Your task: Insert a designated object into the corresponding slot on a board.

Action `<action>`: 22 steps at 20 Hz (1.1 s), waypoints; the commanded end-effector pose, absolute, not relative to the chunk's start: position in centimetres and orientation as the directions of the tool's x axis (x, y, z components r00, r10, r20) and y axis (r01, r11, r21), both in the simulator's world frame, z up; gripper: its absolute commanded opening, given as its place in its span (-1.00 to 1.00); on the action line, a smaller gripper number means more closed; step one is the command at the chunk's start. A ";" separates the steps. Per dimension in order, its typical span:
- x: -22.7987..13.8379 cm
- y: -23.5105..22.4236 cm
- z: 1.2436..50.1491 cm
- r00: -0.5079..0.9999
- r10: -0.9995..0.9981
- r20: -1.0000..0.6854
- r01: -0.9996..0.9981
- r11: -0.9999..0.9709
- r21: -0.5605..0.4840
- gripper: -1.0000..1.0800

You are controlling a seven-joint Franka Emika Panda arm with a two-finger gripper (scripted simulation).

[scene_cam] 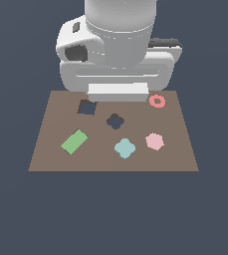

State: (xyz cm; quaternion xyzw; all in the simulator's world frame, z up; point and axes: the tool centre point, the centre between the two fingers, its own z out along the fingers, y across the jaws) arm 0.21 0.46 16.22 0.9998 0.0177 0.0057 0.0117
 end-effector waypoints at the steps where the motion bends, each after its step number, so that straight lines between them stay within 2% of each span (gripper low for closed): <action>1: 0.2 0.5 16.2 0.999 0.035 0.011 0.035 -0.999 0.024 0.92; 12: 1.3 0.4 14.9 0.993 0.118 0.009 0.118 -0.993 0.021 0.92; 22: 4.2 0.8 11.2 0.938 0.346 0.005 0.346 -0.938 0.012 0.92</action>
